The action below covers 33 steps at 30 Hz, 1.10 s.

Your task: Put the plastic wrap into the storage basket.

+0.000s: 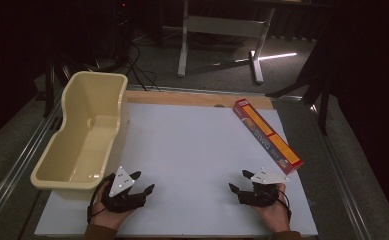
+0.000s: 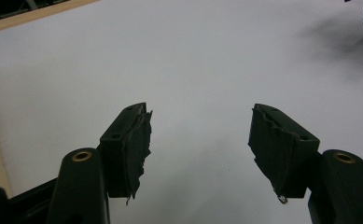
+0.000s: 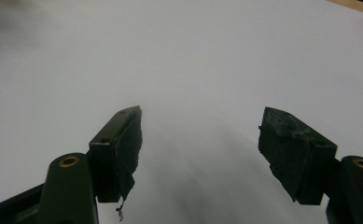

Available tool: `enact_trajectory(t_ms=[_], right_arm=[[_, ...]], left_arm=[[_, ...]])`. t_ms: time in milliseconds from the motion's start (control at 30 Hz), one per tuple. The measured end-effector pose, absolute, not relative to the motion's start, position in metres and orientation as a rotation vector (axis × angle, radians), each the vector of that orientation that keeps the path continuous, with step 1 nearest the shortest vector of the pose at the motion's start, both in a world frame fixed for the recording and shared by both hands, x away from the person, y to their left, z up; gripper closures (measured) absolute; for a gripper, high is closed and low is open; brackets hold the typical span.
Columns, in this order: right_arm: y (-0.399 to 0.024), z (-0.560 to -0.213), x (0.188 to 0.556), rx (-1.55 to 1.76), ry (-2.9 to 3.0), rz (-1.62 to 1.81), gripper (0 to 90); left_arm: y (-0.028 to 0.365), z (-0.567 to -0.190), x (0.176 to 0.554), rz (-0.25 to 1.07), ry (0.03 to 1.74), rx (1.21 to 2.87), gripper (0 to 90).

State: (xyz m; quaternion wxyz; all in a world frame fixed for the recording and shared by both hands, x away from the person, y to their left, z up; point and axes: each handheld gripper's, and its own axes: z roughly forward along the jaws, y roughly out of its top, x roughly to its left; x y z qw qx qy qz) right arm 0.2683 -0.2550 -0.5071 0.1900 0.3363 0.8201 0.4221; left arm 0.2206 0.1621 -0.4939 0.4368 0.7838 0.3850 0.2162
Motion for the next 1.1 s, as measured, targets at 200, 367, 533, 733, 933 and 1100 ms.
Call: enact_trajectory(t_ms=[200, 367, 533, 733, 933, 1100], right_arm=[[-0.256, -0.507, 0.27, 0.945, 2.313, 1.184, 29.9], [-0.254, -0.508, 0.271, 0.941, 2.327, 1.183, 32.9], [-0.254, -0.508, 0.273, 0.944, 2.33, 1.188, 34.2], [-0.252, -0.508, 0.275, 0.946, 2.366, 1.218, 37.0], [-0.25, -0.501, 0.284, 0.911, 2.39, 1.193, 36.8], [-0.255, -0.494, 0.296, 0.916, 2.381, 1.182, 36.5]], left_arm=[[0.16, -0.494, 0.222, 0.529, 0.961, 1.945, 35.1], [0.158, -0.495, 0.223, 0.536, 0.958, 1.945, 34.0], [0.158, -0.494, 0.224, 0.54, 0.955, 1.941, 33.3], [0.157, -0.494, 0.223, 0.553, 0.956, 1.945, 32.6], [0.159, -0.494, 0.223, 0.556, 0.963, 1.936, 32.5], [0.16, -0.494, 0.222, 0.559, 0.969, 1.933, 32.5]])
